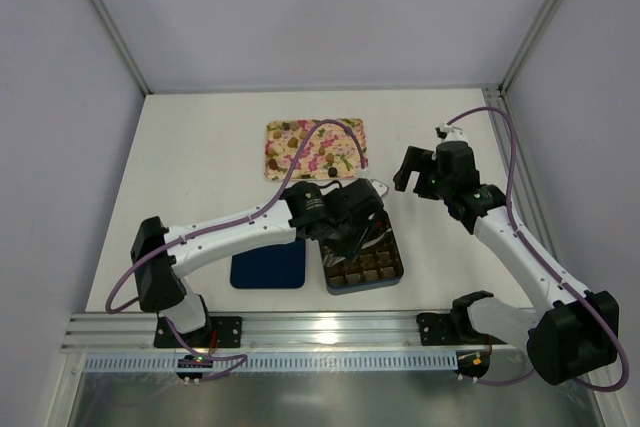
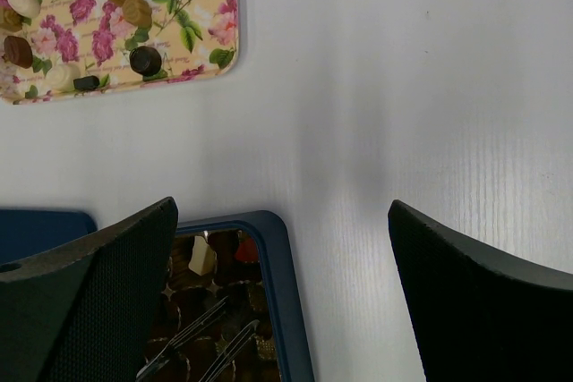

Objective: Pack the chocolate

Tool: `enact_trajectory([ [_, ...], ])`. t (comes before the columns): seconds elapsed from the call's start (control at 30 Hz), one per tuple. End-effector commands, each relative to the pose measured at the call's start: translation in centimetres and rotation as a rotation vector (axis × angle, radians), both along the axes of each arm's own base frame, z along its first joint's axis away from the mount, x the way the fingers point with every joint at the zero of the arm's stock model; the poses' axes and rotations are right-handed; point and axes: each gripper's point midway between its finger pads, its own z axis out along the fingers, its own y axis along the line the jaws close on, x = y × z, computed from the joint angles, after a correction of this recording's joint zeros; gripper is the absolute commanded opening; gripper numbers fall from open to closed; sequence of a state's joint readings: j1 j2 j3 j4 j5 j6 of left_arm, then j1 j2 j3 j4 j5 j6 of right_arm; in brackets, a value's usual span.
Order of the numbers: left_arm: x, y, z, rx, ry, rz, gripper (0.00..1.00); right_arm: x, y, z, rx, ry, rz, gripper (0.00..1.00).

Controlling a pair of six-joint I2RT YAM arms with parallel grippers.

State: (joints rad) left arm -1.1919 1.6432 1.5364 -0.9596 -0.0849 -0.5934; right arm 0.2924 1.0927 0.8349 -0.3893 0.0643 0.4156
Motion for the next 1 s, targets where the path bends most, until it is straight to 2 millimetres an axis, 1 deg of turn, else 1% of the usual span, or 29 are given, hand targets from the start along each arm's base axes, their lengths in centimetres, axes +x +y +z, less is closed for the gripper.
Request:
enact_trajectory([
  [0.0,0.6,-1.4,1.5,-0.06,-0.038,-0.007,0.36,0.4,0.1,1.3,0.02,-0.053,0.002,1.0],
  [0.4,0.6,-1.4,1.9,-0.07,-0.041,-0.011,0.37,0.2,0.1,1.2,0.022,-0.053,0.001,1.0],
  [0.47,0.5,-1.5,1.9,-0.074,-0.041,-0.014,0.4,0.2,0.0,1.1,0.02,-0.05,0.0,1.0],
  [0.6,0.5,-1.5,2.0,-0.075,-0.042,-0.015,0.4,0.2,0.1,1.2,0.022,-0.051,0.002,1.0],
  [0.7,0.7,-1.4,2.4,-0.083,-0.054,-0.008,0.39,0.2,0.1,1.3,0.023,-0.054,0.004,1.0],
  [0.83,1.5,-0.9,4.0,-0.105,-0.107,0.02,0.37,0.1,0.1,1.5,0.02,-0.054,0.006,1.0],
  [0.87,1.7,-0.7,5.1,-0.123,-0.129,0.028,0.37,0.1,0.1,1.7,0.02,-0.059,0.007,1.0],
  [0.9,2.6,-0.2,5.7,-0.12,-0.158,0.053,0.36,0.2,0.1,1.8,0.019,-0.061,0.008,1.0],
  [0.93,3.0,0.3,6.1,-0.115,-0.168,0.068,0.36,0.1,0.2,1.9,0.022,-0.062,0.015,1.0],
  [0.97,3.7,1.0,6.9,-0.128,-0.183,0.094,0.36,0.1,0.5,2.0,0.031,-0.06,0.03,1.0],
])
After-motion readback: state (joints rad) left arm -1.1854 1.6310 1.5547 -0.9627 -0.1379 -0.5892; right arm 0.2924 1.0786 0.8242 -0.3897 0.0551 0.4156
